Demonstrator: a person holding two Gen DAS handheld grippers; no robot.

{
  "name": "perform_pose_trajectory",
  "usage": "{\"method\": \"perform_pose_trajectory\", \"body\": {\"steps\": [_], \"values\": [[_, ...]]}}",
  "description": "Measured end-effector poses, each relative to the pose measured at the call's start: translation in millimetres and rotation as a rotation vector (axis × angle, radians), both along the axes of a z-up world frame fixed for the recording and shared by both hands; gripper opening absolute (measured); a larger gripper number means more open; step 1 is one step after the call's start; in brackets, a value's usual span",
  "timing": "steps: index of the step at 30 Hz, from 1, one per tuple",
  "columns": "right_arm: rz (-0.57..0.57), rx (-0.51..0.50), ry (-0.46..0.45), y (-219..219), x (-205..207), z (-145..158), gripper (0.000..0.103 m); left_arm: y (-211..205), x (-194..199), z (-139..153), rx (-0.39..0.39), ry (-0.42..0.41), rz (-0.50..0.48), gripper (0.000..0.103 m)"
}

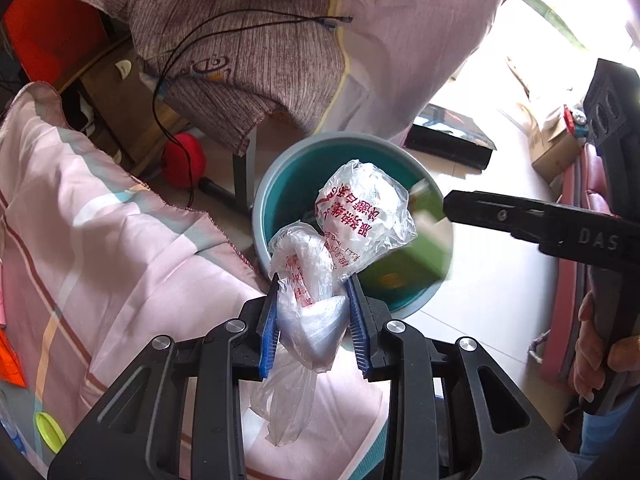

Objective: Collect trash
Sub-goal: 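Carry the bag and box over the teal bucket and open both tools, then move both tools back over the table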

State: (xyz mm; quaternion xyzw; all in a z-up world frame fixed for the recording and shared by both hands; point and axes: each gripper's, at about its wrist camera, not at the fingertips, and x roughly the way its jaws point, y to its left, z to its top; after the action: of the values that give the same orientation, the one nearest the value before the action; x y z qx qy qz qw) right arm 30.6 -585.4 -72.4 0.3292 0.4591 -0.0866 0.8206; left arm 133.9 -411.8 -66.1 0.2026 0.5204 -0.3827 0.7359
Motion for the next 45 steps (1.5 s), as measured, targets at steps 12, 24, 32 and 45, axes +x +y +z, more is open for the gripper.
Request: {"method": "perform_pose_trajectory", "body": {"steps": [12,24,32,45], "values": [[-0.121,-0.037,0.022,-28.3,-15.8,5.1,0.072,-29.2,5.9,-22.3,0.013,0.031,-0.036,0.051],[-0.121,-0.014,0.065,-24.0,-9.2,-3.4,0.077,-13.7,6.1,-20.6,0.005,0.011,0.006,0.09],[-0.085,-0.016,0.066,-2.2,-2.8,1.2,0.077,5.9,2.2,-11.5,-0.011,0.01,0.031,0.091],[-0.006,-0.02,0.038,55.1,11.8,13.1,0.078,80.5,-0.2,10.7,-0.032,-0.029,0.126,0.095]]}}
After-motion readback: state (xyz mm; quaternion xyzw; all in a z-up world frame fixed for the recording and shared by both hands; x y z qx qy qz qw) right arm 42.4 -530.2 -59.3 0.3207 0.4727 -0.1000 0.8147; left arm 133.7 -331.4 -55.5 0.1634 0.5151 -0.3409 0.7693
